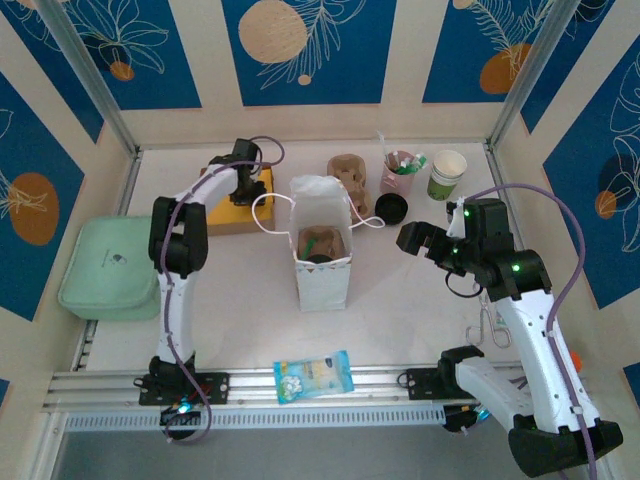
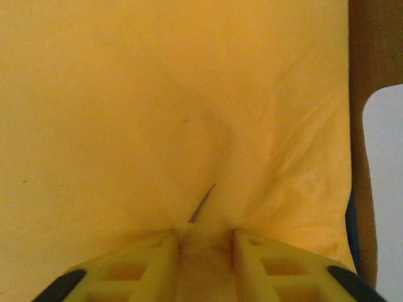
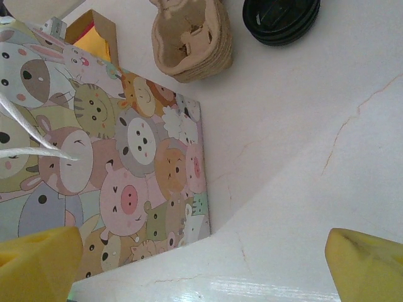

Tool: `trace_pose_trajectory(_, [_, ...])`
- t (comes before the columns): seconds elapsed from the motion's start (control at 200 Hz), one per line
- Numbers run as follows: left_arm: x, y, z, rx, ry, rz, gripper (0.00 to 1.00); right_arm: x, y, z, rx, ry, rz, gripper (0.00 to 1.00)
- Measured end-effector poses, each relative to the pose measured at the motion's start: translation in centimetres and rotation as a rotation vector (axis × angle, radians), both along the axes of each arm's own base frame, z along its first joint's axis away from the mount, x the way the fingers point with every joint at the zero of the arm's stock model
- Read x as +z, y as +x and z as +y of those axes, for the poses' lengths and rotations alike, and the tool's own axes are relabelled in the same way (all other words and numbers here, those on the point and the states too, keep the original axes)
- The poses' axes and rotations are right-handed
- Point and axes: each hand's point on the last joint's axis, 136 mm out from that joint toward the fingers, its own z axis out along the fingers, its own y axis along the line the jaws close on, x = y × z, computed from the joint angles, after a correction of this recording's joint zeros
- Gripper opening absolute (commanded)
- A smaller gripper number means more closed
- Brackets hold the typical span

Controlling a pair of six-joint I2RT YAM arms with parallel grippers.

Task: Pack the takeout coffee

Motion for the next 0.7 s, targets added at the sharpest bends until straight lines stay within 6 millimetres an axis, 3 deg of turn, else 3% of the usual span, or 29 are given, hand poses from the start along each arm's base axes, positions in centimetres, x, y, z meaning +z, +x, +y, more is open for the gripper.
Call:
trace_pose_trajectory(0.14, [0.1, 0.1, 0.1, -0.01, 0.011, -0.005, 0.11, 0.0, 0.0, 0.0, 0.0, 0.0, 0.0, 1.0])
trace_pose_trajectory(0.32, [0.7, 0.1, 0.3, -0.012, 0.022, -0.016, 0.11, 0.0, 0.0, 0.0, 0.001, 0.001, 0.0, 1.0])
trace_pose_trajectory(0.7, [5.2, 0.3, 0.6, -0.007, 0.024, -0.095, 0.12, 0.0, -0.1, 0.2, 0.009, 0.01, 0.002, 1.0])
